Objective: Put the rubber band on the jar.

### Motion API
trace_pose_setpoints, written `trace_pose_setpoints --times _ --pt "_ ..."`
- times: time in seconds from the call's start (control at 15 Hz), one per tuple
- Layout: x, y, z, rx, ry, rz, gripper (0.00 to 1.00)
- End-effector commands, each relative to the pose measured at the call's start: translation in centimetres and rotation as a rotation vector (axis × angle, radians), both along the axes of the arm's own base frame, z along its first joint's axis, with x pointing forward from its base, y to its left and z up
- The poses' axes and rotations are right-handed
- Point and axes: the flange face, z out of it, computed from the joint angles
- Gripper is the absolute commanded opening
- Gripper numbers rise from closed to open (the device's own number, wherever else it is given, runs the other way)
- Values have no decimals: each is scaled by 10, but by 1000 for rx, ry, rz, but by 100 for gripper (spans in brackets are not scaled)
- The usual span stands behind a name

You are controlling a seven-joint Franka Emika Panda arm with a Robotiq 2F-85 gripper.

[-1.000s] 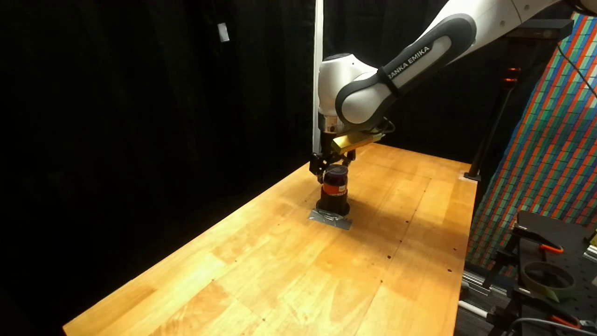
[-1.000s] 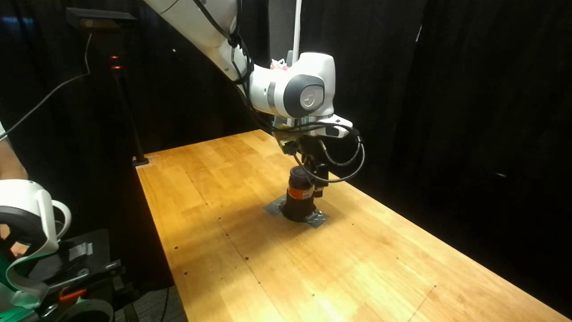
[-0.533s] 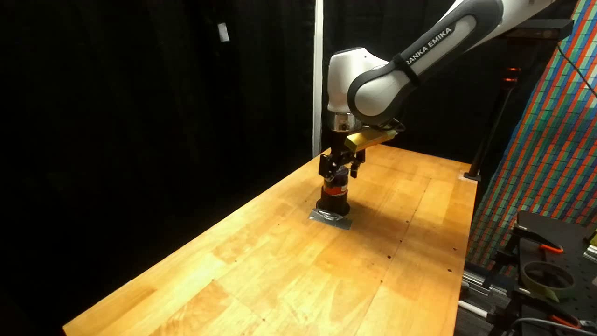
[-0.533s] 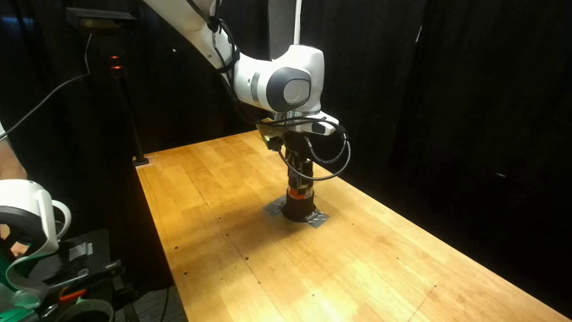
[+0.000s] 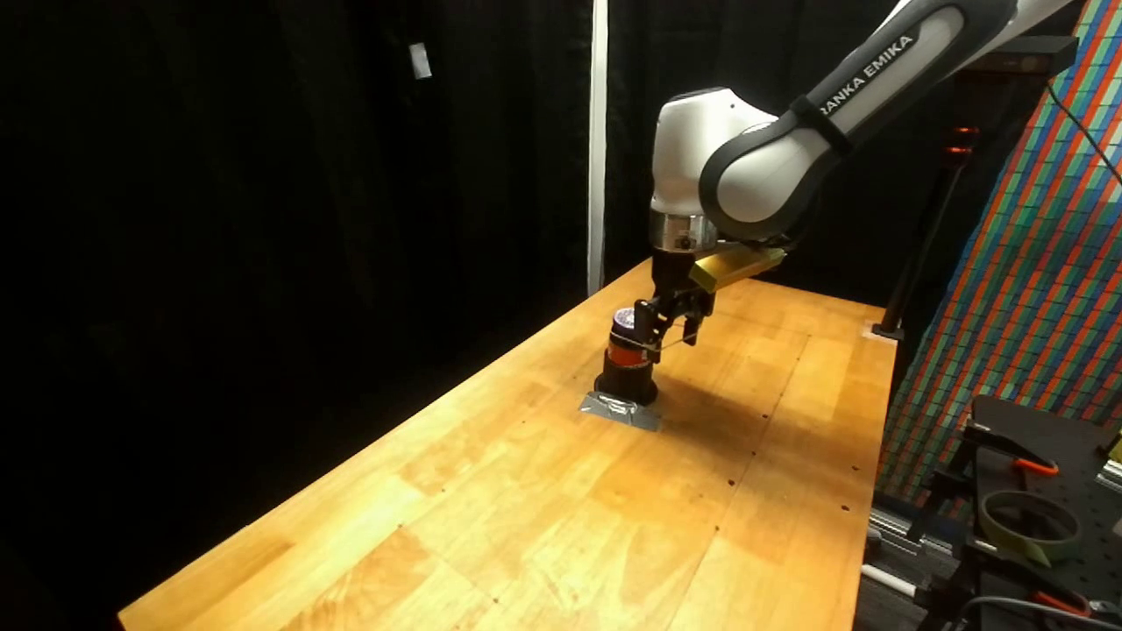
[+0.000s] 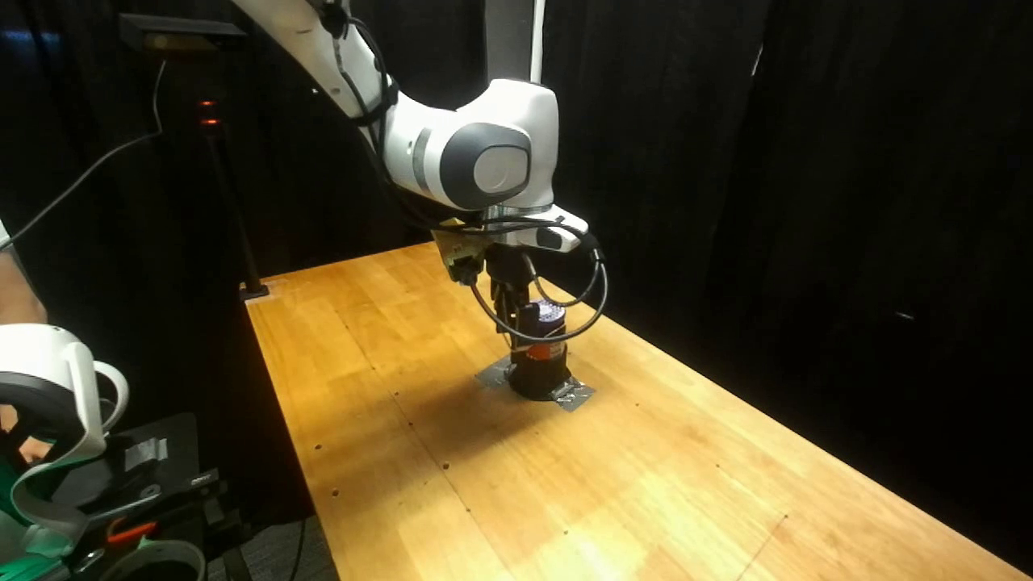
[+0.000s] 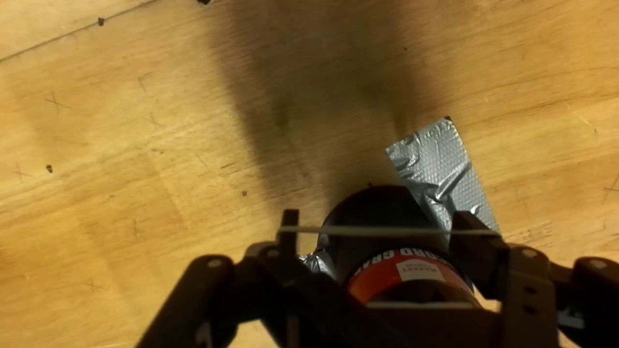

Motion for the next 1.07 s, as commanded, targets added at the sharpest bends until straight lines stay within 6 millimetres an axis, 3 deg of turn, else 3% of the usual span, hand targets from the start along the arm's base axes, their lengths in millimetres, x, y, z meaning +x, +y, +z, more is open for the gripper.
trace_pose_setpoints --times 0.0,0.27,0.4,0.6,0.67,0.87,1.0 --pt "-37 2 10 2 -87 19 51" --pt "-62 7 15 12 -278 38 19" --pt "-74 7 14 23 -379 28 9" --pt "-82 -2 11 44 -524 -16 2" --pt "-78 -9 11 36 -557 -18 7" --pt "-64 -22 18 2 -638 -37 10" --pt "-65 -24 19 -10 -685 -56 10"
